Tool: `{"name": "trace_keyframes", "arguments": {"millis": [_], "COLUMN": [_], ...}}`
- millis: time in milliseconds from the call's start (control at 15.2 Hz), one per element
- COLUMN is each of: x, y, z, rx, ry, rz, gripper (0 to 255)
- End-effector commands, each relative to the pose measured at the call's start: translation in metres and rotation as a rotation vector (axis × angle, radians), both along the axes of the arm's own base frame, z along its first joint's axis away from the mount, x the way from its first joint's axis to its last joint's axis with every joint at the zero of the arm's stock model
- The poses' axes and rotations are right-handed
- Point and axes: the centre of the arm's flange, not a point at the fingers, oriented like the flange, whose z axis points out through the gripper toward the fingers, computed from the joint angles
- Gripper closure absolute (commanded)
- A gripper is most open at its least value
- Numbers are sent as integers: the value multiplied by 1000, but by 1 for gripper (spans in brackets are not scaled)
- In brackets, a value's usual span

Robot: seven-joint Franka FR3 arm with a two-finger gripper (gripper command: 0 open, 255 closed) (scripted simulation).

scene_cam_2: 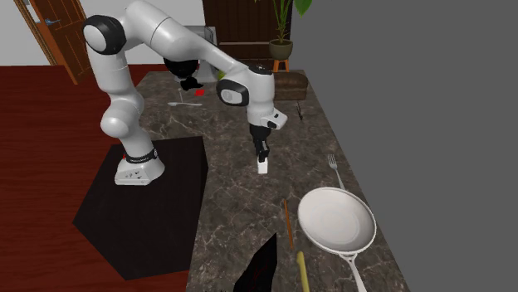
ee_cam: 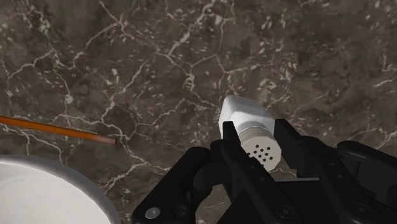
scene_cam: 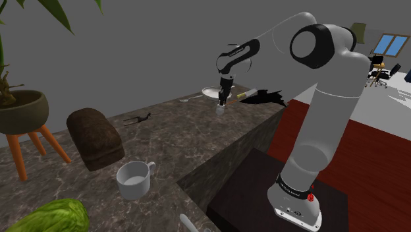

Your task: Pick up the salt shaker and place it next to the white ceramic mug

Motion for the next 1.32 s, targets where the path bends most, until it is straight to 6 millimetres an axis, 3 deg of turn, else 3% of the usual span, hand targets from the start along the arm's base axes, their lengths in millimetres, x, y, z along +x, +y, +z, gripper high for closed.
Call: {"name": "trace_keyframes", "arguments": {"millis": [0,1254], "x": [0,0], "y": [-2,-2], "z": [10,110], "rx": [0,0], "ry": [0,0], "rz": [0,0], "gripper": [255,255]}}
